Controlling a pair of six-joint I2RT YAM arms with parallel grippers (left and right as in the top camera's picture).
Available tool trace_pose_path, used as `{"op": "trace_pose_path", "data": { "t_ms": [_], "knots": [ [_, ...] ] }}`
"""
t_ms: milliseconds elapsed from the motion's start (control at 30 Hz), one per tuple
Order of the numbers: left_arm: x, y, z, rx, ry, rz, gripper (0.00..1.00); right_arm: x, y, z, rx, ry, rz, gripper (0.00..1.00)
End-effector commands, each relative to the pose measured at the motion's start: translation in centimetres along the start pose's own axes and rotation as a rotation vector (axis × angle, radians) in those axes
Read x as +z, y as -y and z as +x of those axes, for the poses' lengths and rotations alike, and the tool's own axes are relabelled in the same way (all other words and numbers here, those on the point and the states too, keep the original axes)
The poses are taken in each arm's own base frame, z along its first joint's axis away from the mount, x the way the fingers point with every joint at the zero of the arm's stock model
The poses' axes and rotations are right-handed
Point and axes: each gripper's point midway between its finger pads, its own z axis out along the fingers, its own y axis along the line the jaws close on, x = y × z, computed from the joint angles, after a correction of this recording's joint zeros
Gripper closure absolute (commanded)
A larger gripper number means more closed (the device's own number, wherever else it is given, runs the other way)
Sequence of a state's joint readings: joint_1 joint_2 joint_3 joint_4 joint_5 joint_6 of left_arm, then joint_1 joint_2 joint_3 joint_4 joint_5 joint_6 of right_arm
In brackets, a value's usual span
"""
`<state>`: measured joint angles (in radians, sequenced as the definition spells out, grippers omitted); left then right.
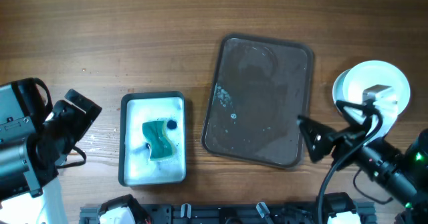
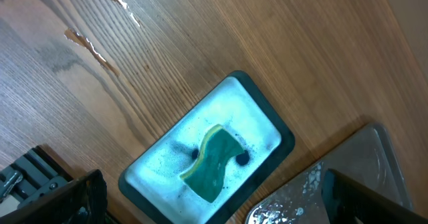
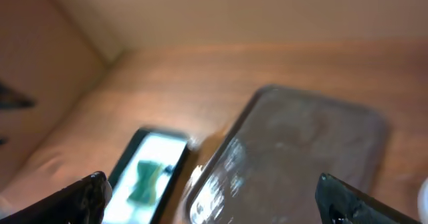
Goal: Clean dirty plates on tray and stack at the side
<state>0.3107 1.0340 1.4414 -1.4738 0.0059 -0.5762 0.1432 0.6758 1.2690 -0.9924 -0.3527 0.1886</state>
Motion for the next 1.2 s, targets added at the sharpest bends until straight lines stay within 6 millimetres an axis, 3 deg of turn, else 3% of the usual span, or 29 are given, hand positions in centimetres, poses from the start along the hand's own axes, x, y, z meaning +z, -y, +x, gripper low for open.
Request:
{"op": "trace_pose_path", "data": {
  "t_ms": [0, 100, 200, 633, 767, 1167],
  "knots": [
    [-0.5, 0.1, -0.4, 0.015, 0.018, 0.010, 0.00, 0.7, 4.0, -0.4, -0.018, 0.079, 0.201, 0.00],
    [-0.5, 0.1, -0.3, 0.016, 0.018, 0.010, 0.00, 1.6, 5.4, 0.8, -0.020, 0.108, 0.243, 0.00],
    [-0.5, 0.1, -0.4, 0.016, 0.018, 0.010, 0.00, 2.7, 6.6, 4.0, -0.020, 0.114, 0.252, 0.00],
    [-0.5, 0.1, -0.3, 0.016, 0.018, 0.010, 0.00, 7.1, 10.1, 11.4, -0.058, 0.473, 0.194, 0.00],
    [-0.5, 0.1, -0.4, 0.016, 0.018, 0.010, 0.00, 8.6, 11.0, 12.6, -0.073, 0.534, 0.183, 0.00],
    [-0.5, 0.1, -0.3, 0.016, 0.018, 0.010, 0.00, 9.6, 11.9, 14.7, -0.056, 0.435, 0.216, 0.00]
  ]
}}
